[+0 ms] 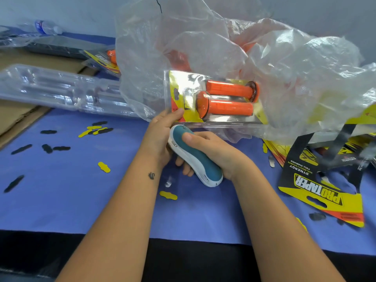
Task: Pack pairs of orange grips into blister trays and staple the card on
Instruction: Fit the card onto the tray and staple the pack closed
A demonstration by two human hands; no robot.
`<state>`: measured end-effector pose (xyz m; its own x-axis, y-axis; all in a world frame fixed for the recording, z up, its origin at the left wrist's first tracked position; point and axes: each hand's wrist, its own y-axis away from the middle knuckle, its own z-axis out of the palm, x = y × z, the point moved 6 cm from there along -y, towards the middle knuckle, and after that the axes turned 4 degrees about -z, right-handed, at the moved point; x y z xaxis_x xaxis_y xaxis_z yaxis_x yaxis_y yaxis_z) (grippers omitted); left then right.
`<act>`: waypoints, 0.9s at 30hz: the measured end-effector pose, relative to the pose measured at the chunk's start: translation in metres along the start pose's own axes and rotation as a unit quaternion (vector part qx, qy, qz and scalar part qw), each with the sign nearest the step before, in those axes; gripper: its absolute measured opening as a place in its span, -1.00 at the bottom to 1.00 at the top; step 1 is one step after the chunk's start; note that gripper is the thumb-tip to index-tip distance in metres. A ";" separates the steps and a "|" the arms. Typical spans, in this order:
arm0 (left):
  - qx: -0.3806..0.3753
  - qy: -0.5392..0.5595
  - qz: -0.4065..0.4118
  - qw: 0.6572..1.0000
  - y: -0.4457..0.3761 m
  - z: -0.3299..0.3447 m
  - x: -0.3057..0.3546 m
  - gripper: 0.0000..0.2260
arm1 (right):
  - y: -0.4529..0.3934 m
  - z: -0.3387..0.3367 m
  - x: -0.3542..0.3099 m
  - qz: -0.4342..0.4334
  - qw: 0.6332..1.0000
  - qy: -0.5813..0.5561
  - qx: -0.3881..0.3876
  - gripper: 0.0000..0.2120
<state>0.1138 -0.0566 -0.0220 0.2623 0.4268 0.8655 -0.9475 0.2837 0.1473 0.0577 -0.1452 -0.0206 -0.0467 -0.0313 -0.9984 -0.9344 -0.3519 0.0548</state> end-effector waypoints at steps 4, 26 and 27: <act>-0.018 0.034 0.045 0.998 0.000 0.001 0.006 -0.86 | 0.004 0.000 -0.002 -0.020 0.999 -0.017 -0.029 -0.60; 0.033 0.086 -0.023 0.996 -0.001 0.000 -0.008 -0.91 | 0.018 -0.078 0.002 -0.089 0.857 0.168 0.479 -0.73; 0.017 0.059 -0.029 0.998 0.000 0.004 -0.009 -0.90 | 0.020 -0.077 0.000 -0.082 0.838 0.233 0.487 -0.69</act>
<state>0.1112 -0.0634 -0.0278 0.3343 0.5087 0.7934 -0.9353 0.2830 0.2126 0.0666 -0.2241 -0.0184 0.0412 -0.4983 -0.8660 -0.7705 0.5360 -0.3450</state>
